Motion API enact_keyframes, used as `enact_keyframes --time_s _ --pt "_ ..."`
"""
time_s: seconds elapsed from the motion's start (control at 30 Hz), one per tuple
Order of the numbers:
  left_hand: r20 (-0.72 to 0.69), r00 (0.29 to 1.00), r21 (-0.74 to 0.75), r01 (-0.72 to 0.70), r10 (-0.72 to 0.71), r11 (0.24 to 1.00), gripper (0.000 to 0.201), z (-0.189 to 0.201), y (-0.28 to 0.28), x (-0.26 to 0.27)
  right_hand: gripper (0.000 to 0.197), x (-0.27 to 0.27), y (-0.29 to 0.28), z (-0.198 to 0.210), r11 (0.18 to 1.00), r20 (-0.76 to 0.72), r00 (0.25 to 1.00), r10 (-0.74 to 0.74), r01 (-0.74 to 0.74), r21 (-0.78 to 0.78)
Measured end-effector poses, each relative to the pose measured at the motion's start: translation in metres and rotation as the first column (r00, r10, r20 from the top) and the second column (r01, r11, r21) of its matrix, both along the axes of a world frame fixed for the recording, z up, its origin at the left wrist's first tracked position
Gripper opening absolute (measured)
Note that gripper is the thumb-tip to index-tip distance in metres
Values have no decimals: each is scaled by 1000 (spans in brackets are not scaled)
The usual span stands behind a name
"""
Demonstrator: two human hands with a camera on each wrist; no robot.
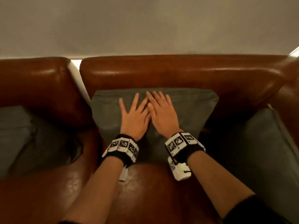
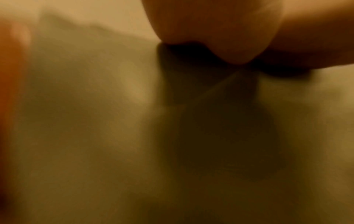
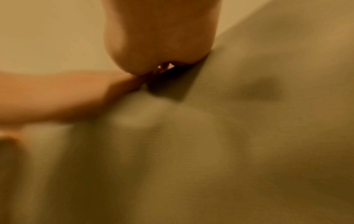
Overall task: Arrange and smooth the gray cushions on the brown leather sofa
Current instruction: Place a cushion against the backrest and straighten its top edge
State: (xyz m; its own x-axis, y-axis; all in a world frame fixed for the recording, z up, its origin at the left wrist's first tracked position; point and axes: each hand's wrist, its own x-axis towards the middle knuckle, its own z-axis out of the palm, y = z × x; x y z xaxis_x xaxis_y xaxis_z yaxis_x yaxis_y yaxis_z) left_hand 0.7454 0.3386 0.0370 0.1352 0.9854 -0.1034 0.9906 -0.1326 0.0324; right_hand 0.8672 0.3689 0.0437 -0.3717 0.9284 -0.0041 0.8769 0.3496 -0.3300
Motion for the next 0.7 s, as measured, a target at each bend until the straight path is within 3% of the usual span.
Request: enact_keyframes --time_s 0.1,0.2,0.27,0.3,0.37,0.43,0.47,0.5,0.57,0.6,0.67,0.7 --pt "101 947 -51 -300 304 953 56 7 -4 -51 57 64 -1 -6 991 107 985 -136 133 33" --pt "61 933 -117 -345 354 931 48 22 -5 -95 63 114 -9 6 974 124 966 -225 220 55" --pt "188 885 -80 -417 425 905 48 36 1 -99 58 126 -6 22 913 70 911 -406 402 69" --pt "282 810 -79 -514 514 854 49 42 4 -98 57 127 -2 32 849 4 850 -527 527 29" --pt "460 550 -199 -701 697 685 52 55 13 -93 60 132 13 44 673 -232 632 -740 698 -246" --pt "510 299 -391 -755 807 526 52 68 18 -91 75 135 26 52 460 -333 318 -888 638 -618" --pt "519 234 -438 -753 822 491 49 75 17 -92 80 138 29 55 406 -324 245 -914 588 -699" --pt "536 193 -468 -743 822 479 47 81 14 -95 74 143 31 54 398 -328 226 -917 543 -740" --pt "609 102 -504 -716 787 483 42 85 3 -104 35 151 23 62 430 -356 242 -903 479 -765" --pt "650 4 -556 -679 760 479 39 85 -7 -109 23 155 14 69 457 -372 268 -889 442 -772" --pt "673 -209 -666 -588 709 459 31 80 -24 -114 20 164 -4 77 511 -410 320 -854 369 -777" --pt "664 -261 -695 -560 700 451 27 76 -30 -114 20 166 -12 77 531 -422 343 -839 354 -770"
